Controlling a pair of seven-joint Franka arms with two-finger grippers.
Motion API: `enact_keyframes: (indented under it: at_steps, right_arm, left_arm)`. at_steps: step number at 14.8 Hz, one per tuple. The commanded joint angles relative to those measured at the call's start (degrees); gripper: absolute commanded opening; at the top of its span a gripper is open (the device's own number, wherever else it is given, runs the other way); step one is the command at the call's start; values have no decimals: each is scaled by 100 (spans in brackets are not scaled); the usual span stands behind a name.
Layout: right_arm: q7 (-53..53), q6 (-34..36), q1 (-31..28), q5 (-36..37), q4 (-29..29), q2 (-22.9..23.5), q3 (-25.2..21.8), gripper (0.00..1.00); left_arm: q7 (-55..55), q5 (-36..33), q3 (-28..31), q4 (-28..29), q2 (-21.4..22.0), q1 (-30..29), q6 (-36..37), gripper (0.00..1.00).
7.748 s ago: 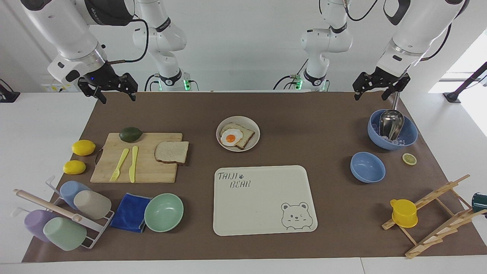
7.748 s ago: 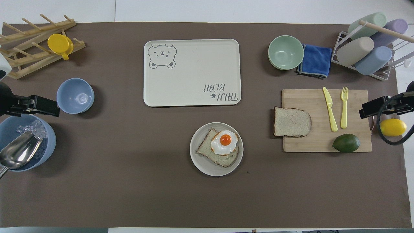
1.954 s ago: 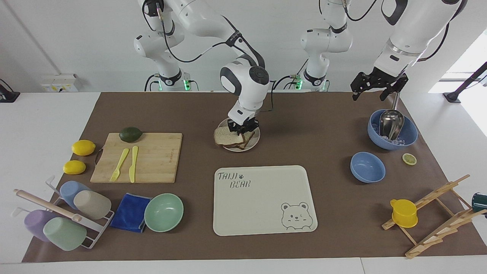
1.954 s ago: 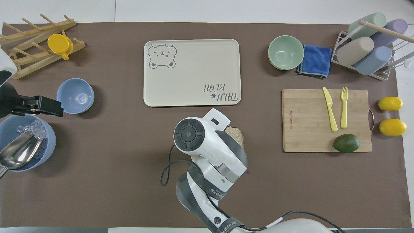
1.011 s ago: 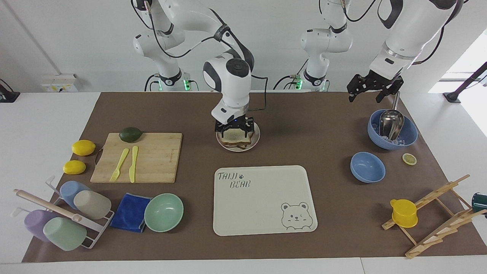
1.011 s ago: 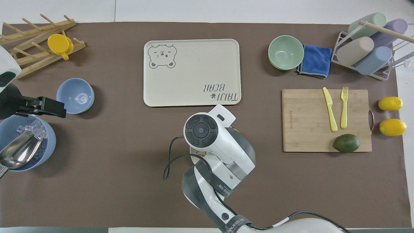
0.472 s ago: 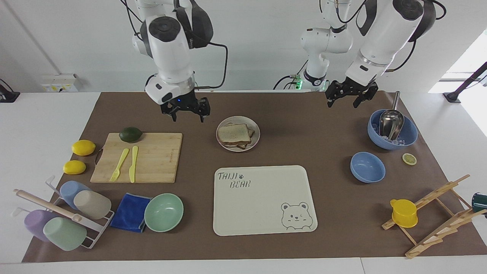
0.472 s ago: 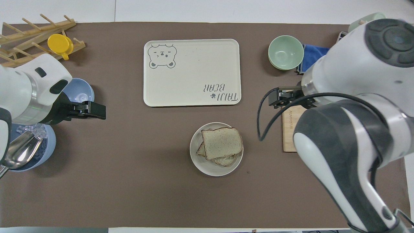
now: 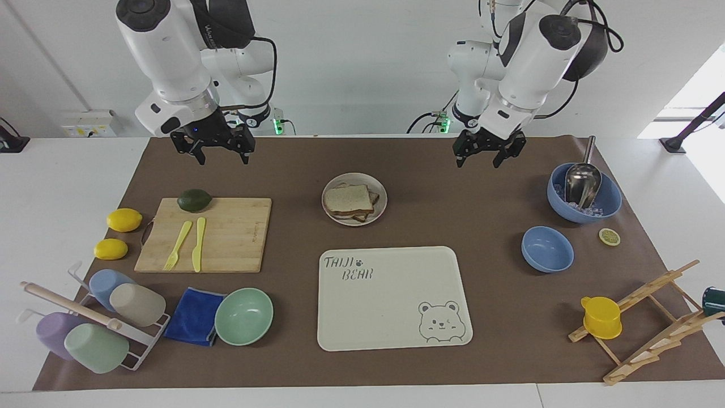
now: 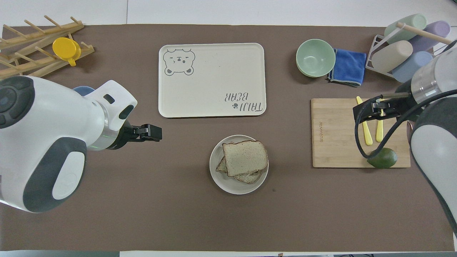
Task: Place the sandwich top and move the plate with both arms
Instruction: 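Retract the right gripper while the left gripper reaches toward the plate, then grasp the rim of the white plate with the left gripper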
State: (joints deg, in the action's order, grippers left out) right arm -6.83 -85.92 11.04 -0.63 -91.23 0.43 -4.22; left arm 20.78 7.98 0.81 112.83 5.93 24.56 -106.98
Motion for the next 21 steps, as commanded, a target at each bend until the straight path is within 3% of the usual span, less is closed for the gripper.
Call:
enact_keyframes:
  at_steps: [1,5,16,21]
  right_arm:
    - [260,49,-277,63,-140,-254,53,100]
    - [454,67,-401,-7,-202,-333,35,100]
    - [463,76,-524,-69,-53,-228,-79,100]
    - [454,111,-524,-69,-62,-228,-79,100]
  left_arm:
    - [329,116,86,624,145,355,-690,100]
    - [927,116,77,1100,-30,935,-1447,100]
    - [1218,617,77,1961,-812,1867,-3222,98]
    - [1209,626,69,1997,-1181,1982,-3584,88]
